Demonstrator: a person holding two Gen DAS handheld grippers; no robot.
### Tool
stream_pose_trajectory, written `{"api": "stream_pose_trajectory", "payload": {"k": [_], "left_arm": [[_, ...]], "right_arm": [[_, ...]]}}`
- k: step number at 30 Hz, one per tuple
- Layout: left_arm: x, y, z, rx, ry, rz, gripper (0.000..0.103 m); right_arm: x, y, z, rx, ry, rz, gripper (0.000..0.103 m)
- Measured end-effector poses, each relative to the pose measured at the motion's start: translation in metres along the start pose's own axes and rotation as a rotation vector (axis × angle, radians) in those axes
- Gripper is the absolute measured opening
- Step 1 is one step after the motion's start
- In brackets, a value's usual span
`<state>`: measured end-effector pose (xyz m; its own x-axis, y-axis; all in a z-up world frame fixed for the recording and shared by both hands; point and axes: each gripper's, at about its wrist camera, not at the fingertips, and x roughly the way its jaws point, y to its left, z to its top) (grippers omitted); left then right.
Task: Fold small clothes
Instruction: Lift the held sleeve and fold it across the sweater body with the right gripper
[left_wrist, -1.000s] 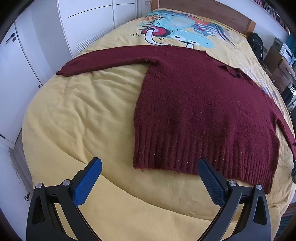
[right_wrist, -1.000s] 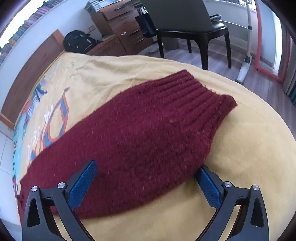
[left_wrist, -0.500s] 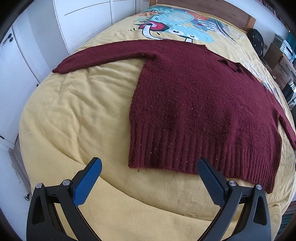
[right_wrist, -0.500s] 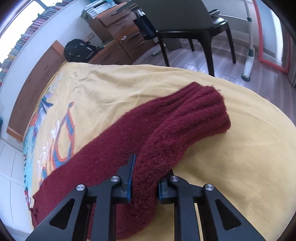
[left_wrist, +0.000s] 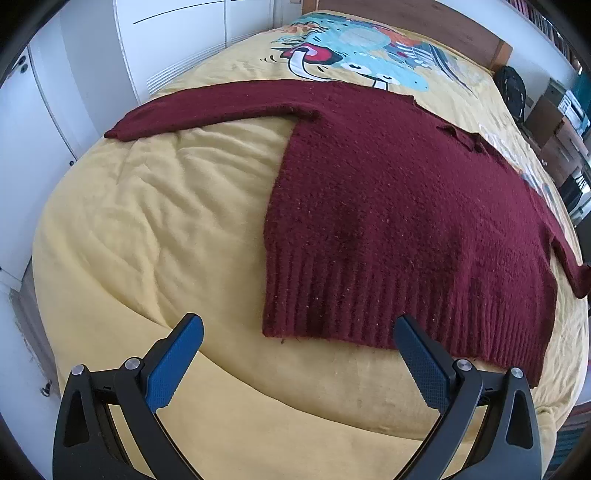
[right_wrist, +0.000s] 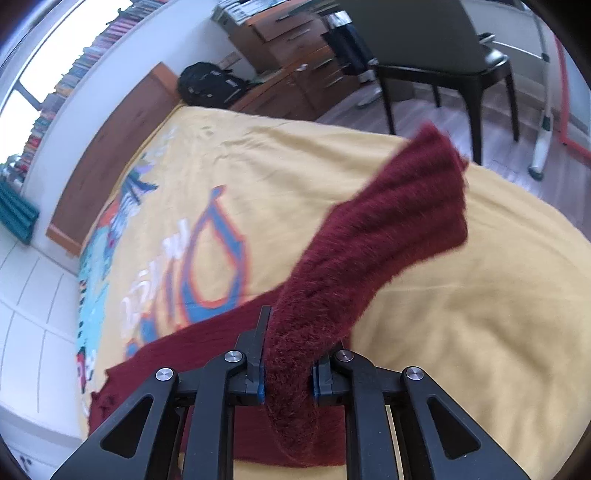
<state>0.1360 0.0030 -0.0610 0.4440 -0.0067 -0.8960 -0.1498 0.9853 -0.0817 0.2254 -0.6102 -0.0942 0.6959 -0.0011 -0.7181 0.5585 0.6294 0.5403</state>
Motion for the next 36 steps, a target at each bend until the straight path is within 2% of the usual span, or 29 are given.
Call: {"api": "stream_pose_trajectory", "payload": {"k": [11,23,30,36], "left_arm": [[-0.004,0.032,0.001,-0.05,-0.014,-0.017,0.102],[-0.01,0.081,-0.002,-0.136,-0.036,-0.02,0.102],[-0.014,0.105,-0.006,-0.178,-0.04,-0.017,0.102],[-0.015,0.118,-0.01,-0.201,-0.04,-0.013,0.102]], "right_arm": [[0.028,0.124,-0.043,-0.099,0.11,0.158,0.016],[0.063,0.286,-0.124,-0.294,0.23,0.281,0.016],[0.075,0.356,-0.163,-0.346,0.259,0.344,0.016],[0.083,0.396,-0.201,-0.4,0.286,0.388,0.016]]}}
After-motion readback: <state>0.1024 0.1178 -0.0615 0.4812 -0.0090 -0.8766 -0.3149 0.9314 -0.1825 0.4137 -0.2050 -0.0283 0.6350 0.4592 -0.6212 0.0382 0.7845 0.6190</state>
